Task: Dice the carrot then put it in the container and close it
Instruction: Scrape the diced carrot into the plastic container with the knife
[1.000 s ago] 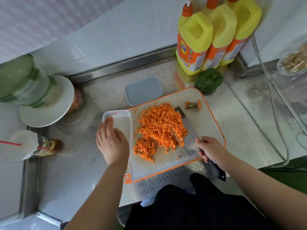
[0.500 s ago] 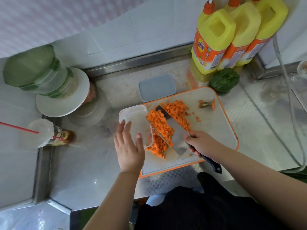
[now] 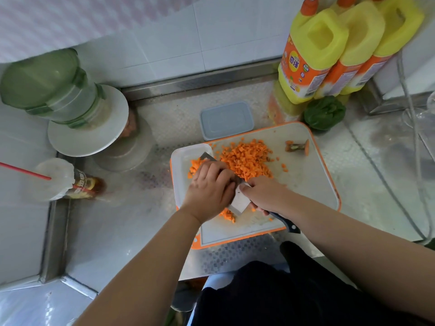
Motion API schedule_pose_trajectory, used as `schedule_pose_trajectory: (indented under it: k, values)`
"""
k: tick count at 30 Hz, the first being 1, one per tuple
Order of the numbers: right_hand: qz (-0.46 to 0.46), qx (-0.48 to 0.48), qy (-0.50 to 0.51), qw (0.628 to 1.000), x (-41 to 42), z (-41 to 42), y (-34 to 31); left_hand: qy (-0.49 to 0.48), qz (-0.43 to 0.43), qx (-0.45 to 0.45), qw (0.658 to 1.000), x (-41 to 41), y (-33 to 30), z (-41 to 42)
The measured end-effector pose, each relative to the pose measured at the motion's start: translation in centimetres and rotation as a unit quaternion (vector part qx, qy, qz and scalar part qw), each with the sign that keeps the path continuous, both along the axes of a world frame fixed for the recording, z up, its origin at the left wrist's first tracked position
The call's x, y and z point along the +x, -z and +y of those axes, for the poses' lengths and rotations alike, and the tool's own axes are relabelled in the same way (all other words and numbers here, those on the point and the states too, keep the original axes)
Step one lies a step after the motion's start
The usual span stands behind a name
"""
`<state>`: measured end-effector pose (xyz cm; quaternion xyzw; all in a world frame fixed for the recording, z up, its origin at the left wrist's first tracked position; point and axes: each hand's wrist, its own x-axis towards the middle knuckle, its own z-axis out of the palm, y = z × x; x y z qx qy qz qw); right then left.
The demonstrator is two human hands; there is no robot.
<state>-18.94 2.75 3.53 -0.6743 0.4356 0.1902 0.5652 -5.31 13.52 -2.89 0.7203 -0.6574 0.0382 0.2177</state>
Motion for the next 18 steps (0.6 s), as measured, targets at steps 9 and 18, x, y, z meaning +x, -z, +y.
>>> schedule_pose_trajectory:
  k: [9,18]
  values:
    - [0.003,-0.017,-0.007,1.000,-0.8,-0.5,-1.2,-0.237,-0.011,0.047,0.970,3.5,1.1,0.2]
    - [0.013,-0.097,-0.043,0.994,-2.3,-1.1,-1.7,-0.225,-0.065,0.064,0.970,1.4,-1.0,1.7]
